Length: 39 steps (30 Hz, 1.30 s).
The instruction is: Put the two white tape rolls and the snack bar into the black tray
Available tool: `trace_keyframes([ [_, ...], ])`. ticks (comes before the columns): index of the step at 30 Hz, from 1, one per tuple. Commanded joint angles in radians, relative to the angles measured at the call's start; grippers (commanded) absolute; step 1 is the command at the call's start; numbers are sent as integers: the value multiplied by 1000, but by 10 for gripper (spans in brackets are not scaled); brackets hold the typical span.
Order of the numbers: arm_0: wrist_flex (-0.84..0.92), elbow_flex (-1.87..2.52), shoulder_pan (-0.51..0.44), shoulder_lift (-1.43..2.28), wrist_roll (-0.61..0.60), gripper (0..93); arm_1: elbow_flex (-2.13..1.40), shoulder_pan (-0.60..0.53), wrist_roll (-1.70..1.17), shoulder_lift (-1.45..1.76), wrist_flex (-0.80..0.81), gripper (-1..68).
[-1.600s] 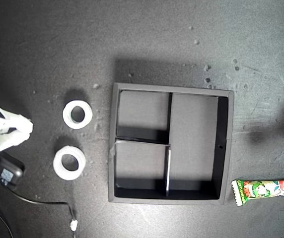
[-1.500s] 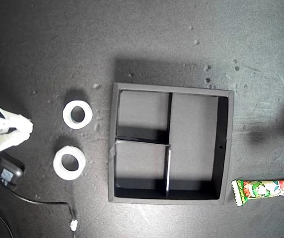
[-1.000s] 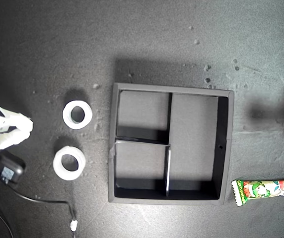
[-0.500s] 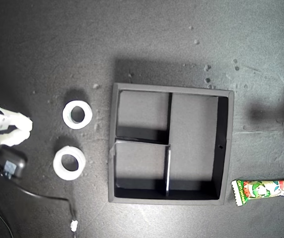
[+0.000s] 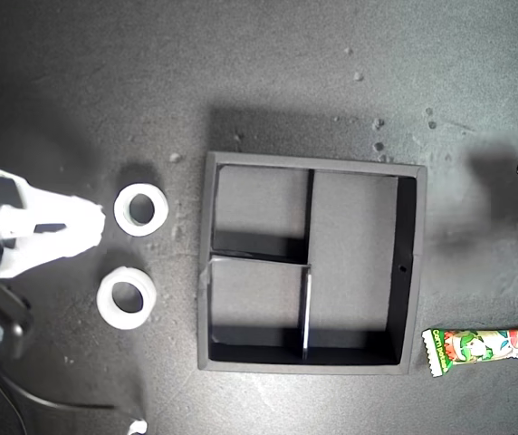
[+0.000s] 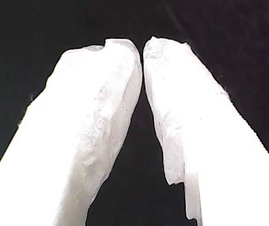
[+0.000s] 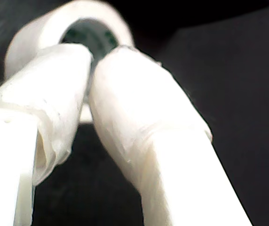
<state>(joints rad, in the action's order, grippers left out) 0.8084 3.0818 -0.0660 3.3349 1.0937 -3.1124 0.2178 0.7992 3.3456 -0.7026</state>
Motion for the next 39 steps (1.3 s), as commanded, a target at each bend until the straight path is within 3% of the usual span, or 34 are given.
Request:
trace_keyframes([
  [1, -173, 57, -18, 52, -147, 0, -12, -40, -49, 5, 170, -2],
  [3, -236, 57, -2, 52, -218, 68, -12, -77, 127, 5, 152, -2],
  [6, -249, 57, 37, 52, -192, 125, -12, -46, 183, 5, 92, -2],
  [9, -230, 28, 15, 52, -160, 181, -12, -37, 222, 5, 91, -2],
  [14, 57, -250, -38, -31, -170, 171, 64, -72, 172, 5, 114, -3],
  [22, 376, -948, -140, -825, -253, 169, 449, -118, 2, -31, -69, -2],
  [27, 416, -1071, -147, -1135, -285, 182, 824, -247, -46, -445, -141, -2],
  [32, 380, -1057, -127, -1255, -284, 190, 1275, -380, 64, -996, -374, 7],
  [39, 307, -1026, -124, -1305, -298, 190, 1161, -534, 433, -1138, -360, 23],
])
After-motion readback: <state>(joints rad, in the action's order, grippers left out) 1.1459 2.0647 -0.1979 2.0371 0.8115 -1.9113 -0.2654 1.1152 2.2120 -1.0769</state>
